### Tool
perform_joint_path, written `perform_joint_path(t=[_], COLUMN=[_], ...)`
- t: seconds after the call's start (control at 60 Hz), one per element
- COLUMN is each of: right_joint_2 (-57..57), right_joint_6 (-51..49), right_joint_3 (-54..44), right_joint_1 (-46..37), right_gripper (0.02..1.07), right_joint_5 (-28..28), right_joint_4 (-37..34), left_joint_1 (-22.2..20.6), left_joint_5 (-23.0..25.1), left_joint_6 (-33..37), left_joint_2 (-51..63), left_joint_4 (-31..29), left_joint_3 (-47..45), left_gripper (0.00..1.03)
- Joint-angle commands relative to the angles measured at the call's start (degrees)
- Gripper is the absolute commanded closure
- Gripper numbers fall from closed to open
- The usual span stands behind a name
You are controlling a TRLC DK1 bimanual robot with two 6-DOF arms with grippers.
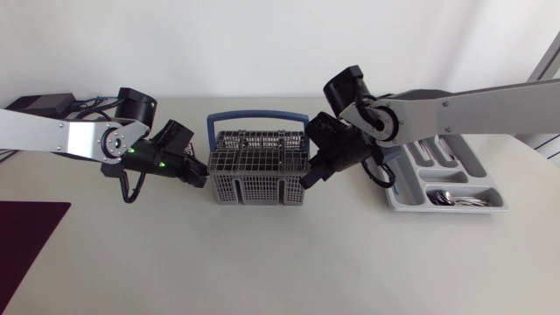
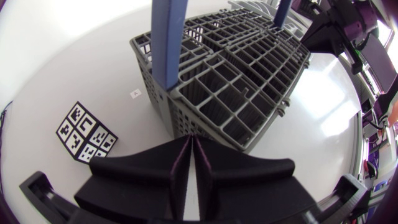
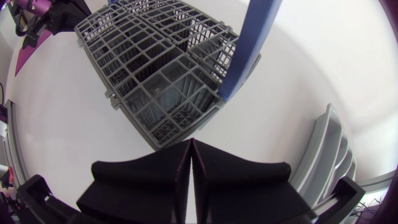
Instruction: Transfer all utensils from the basket to the drawer tray.
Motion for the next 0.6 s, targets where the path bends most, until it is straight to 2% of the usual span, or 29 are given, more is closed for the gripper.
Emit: perform_joint_path(t=[0.0, 0.067, 0.1, 0.15, 0.167, 0.183, 0.2, 0.217, 0.25, 0.267, 0.583], right_joint_2=[0.7, 0.4, 0.0, -1.1, -1.7, -2.3, -2.7, -3.4, -4.9, -5.6, -23.7], right_joint_6=[0.6, 0.4, 0.3, 0.3, 0.2, 0.1, 0.1, 0.0, -0.4, -0.6, -5.1], right_joint_3=[-0.5, -1.5, -2.1, -3.2, -3.6, -4.1, -4.4, -4.8, -5.9, -6.2, -16.2], right_joint_1=[-0.5, -0.9, -1.1, -1.8, -2.1, -2.5, -2.8, -3.0, -3.9, -4.4, -11.7], right_gripper=[1.01, 0.98, 0.91, 0.71, 0.61, 0.5, 0.43, 0.31, 0.1, 0.05, 0.06], right_joint_5=[0.5, 1.2, 2.4, 4.0, 4.2, 4.4, 4.4, 4.5, 4.9, 5.0, 8.9], right_joint_4=[0.1, -0.1, 0.0, 0.1, 0.0, 0.1, 0.1, 0.1, 0.1, 0.1, 2.1], left_joint_1=[-0.3, 0.8, 1.4, 2.4, 3.0, 3.2, 3.7, 3.9, 4.8, 5.2, 11.8], left_joint_5=[1.3, 1.3, 1.2, 1.2, 1.2, 1.2, 1.2, 1.2, 1.1, 1.1, 1.0], left_joint_6=[0.2, 0.2, 0.2, 0.2, 0.2, 0.2, 0.2, 0.2, 0.2, 0.2, -1.3], left_joint_2=[-0.5, -0.7, -0.9, -1.2, -1.5, -1.6, -2.1, -2.2, -3.5, -4.0, -21.4], left_joint_4=[-0.5, -0.9, -1.1, -1.8, -2.1, -2.3, -2.5, -2.6, -3.6, -3.8, -2.8], left_joint_3=[-0.2, -0.2, -0.2, 0.1, 0.3, 0.3, 0.3, 0.3, 0.3, 0.1, -7.3], left_gripper=[0.9, 0.81, 0.75, 0.58, 0.49, 0.46, 0.36, 0.33, 0.09, 0.03, 0.03])
